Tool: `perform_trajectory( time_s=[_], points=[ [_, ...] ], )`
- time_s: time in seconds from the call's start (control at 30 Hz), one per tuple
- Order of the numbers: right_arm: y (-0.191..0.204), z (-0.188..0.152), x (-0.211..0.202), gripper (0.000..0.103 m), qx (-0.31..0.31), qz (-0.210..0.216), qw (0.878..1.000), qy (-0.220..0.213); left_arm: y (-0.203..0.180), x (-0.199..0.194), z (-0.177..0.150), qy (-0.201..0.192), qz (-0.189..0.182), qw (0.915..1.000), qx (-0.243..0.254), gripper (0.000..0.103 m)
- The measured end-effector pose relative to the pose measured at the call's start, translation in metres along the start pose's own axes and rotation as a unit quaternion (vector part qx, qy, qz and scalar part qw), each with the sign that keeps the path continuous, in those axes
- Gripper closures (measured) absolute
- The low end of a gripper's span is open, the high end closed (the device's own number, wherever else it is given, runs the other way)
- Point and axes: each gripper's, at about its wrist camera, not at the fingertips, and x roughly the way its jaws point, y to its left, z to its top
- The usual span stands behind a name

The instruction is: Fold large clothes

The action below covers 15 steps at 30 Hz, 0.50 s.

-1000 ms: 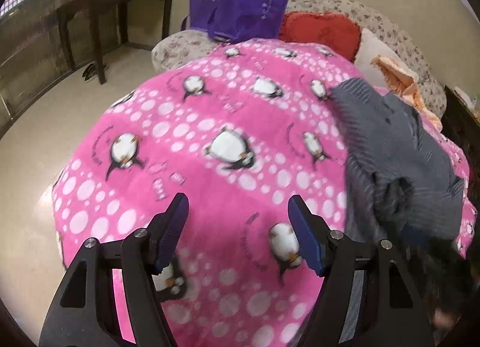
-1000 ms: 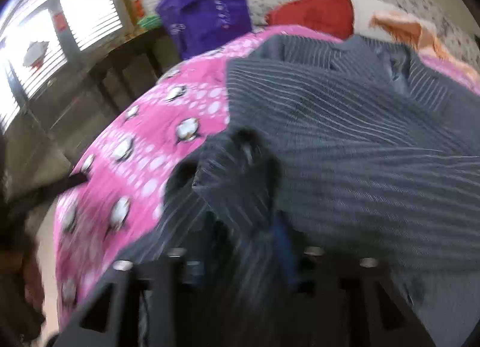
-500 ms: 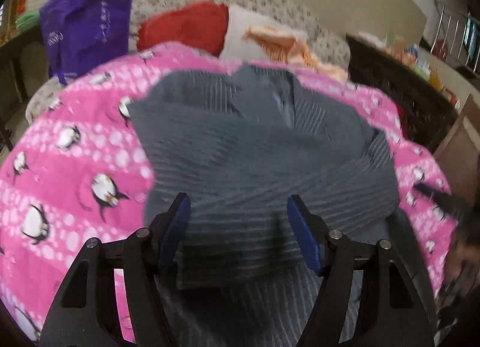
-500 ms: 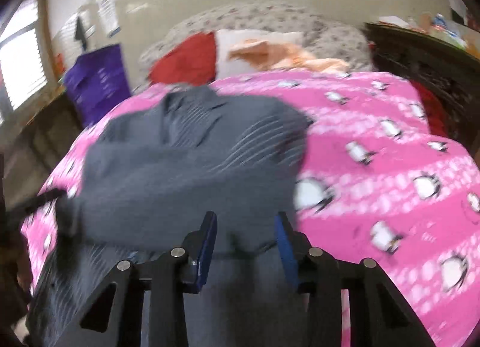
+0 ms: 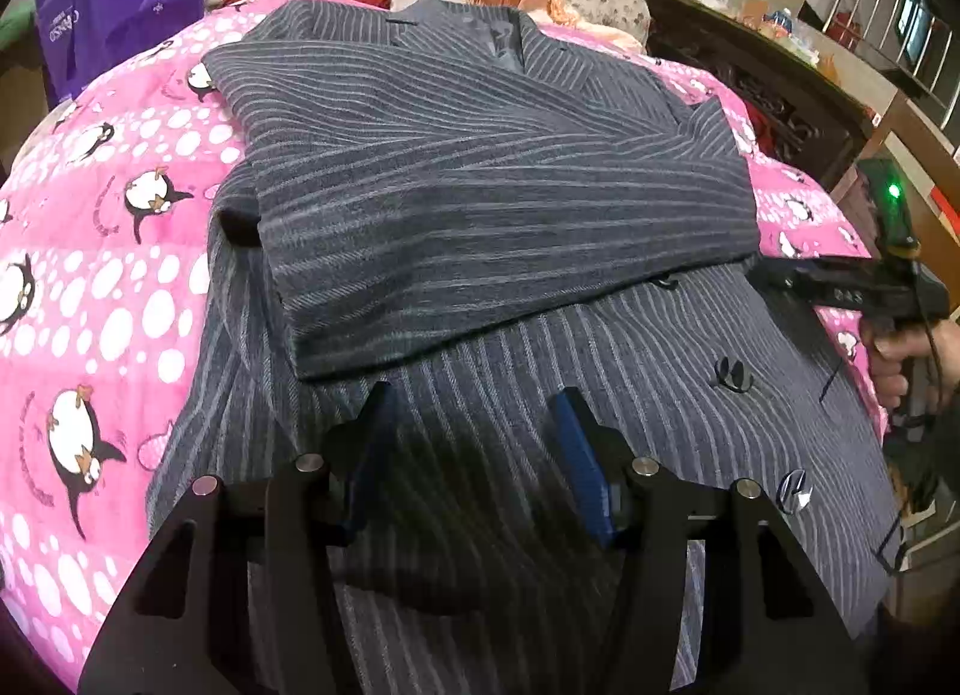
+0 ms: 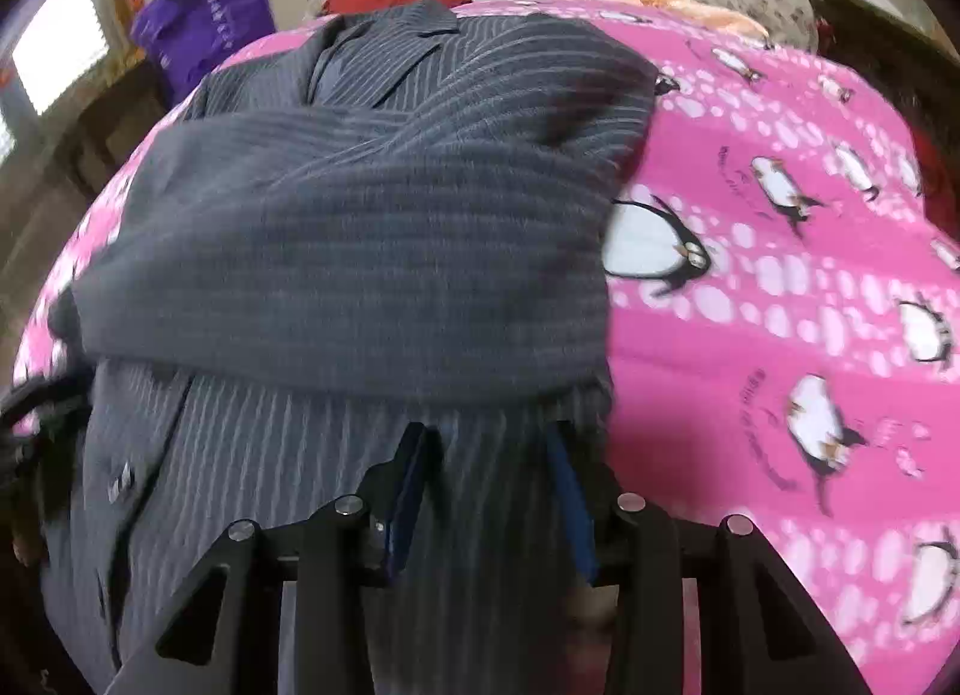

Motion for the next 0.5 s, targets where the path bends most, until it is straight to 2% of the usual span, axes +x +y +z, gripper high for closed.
perform_trajectory(
  time_s=[0.07, 0.13, 0.23, 0.3, 0.37, 0.4, 0.5],
  points=[
    [0.0, 0.01, -0.007, 0.065, -0.003, -0.009, 1.0, -0.014, 0.001, 0.0, -0.002, -0.007, -0.002, 1.0, -0.002, 0.049],
    [0.001, 0.031, -0.021, 0.065, 0.008, -0.009, 0.998, -0.064, 0.001, -0.001, -0.006, -0.012, -0.001, 0.9999, 0.003, 0.048],
    [0.007, 0.062, -0.035, 0.065, 0.029, 0.029, 0.989, -0.145, 0.0, -0.002, -0.01, -0.018, -0.001, 0.9998, 0.003, 0.048],
    [0.012, 0.073, -0.035, 0.065, 0.027, 0.038, 0.984, -0.173, 0.001, -0.001, -0.009, -0.017, 0.0, 0.9999, -0.001, 0.048],
    [0.017, 0.081, -0.022, 0.065, 0.006, 0.041, 0.987, -0.156, 0.002, -0.003, -0.01, -0.016, -0.001, 0.9999, -0.005, 0.048],
    [0.021, 0.082, -0.013, 0.065, -0.012, 0.036, 0.99, -0.133, 0.004, -0.006, -0.011, -0.016, -0.003, 0.9998, -0.009, 0.048],
    [0.02, 0.062, 0.012, 0.065, -0.077, 0.018, 0.997, -0.02, 0.008, -0.011, -0.015, -0.015, -0.007, 0.9997, -0.018, 0.048]
  ],
)
